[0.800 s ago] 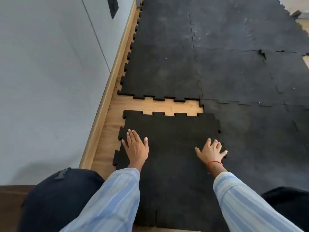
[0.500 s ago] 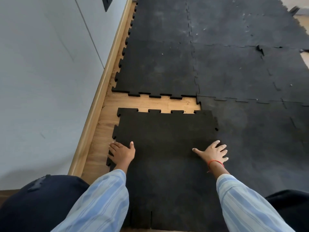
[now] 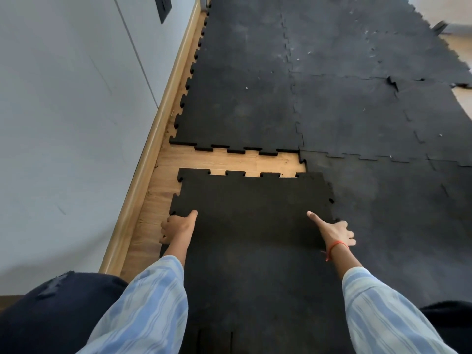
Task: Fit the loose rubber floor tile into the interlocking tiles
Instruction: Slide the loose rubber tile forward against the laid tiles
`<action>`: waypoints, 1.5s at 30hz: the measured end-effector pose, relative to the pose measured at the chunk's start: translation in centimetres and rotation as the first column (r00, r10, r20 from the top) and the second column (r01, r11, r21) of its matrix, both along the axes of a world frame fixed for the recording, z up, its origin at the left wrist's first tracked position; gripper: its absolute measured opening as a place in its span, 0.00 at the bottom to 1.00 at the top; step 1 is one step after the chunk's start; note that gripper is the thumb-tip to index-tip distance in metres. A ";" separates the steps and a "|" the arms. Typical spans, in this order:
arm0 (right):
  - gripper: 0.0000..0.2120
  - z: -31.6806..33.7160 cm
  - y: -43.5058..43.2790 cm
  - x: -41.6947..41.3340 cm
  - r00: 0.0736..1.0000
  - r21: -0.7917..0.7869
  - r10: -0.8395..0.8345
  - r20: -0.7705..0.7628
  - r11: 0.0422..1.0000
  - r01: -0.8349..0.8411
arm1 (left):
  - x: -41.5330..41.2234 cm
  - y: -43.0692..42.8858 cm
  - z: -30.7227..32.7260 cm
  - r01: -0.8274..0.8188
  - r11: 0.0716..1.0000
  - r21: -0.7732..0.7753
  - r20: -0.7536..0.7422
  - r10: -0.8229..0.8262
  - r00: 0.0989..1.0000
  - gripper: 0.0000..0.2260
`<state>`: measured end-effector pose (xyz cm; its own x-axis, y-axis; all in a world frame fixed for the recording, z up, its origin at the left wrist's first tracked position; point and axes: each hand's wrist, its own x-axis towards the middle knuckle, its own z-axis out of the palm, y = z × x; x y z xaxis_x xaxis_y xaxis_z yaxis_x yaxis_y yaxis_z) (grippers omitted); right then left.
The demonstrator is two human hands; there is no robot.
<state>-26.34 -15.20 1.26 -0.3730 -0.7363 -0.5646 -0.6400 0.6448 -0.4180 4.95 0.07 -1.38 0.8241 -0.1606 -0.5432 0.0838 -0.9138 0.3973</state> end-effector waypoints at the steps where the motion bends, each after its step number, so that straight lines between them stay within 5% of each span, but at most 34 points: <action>1: 0.55 0.0 -0.3 0.0 1.000 0.002 -0.018 0.013 1.000 0.018 | 0.3 -0.1 0.2 -0.029 0.999 -0.017 -0.025 0.028 0.999 0.29; 11: 0.51 1.3 -3.0 1.3 0.926 -0.049 -0.136 0.351 0.985 0.163 | 2.8 -2.7 2.2 -0.323 0.918 -0.231 -0.125 0.301 0.945 0.37; 19: 0.45 2.2 -5.6 3.3 0.771 -0.170 -0.025 0.636 0.970 0.172 | 9.1 -4.9 2.3 -0.364 0.821 -0.440 -0.360 0.210 0.909 0.48; 24: 0.46 1.9 -5.6 3.0 0.644 -0.125 -0.032 0.764 0.972 0.197 | 10.3 -5.6 1.2 -0.429 0.745 -0.511 -0.429 0.211 0.878 0.44; 29: 0.31 1.6 -5.5 2.9 0.580 -0.081 -0.114 0.807 0.951 0.300 | 10.5 -5.7 0.7 -0.529 0.686 -0.500 -0.415 0.347 0.841 0.41; 34: 0.23 1.8 -6.0 3.1 0.547 -0.100 -0.070 0.834 0.956 0.275 | 11.7 -6.2 0.4 -0.430 0.717 -0.548 -0.337 0.281 0.899 0.31; 37: 0.38 1.3 -6.3 2.9 0.614 -0.141 0.023 0.789 0.979 0.145 | 11.1 -6.4 0.4 -0.373 0.799 -0.471 -0.344 0.224 0.912 0.42; 41: 0.40 1.3 -5.6 4.6 0.739 -0.090 0.207 0.641 0.977 -0.195 | 9.7 -7.2 0.6 0.061 0.964 -0.258 -0.302 -0.141 0.943 0.53; 45: 0.47 -0.2 -3.9 4.4 0.813 -0.045 0.424 0.399 0.895 -0.444 | 7.2 -6.8 0.2 0.367 0.930 -0.012 -0.221 -0.360 0.906 0.48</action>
<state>-21.90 -19.08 1.06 0.2359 -0.7374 -0.6330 -0.6497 0.3647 -0.6670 12.10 -6.70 -1.18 0.5739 -0.4082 -0.7099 -0.1756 -0.9081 0.3802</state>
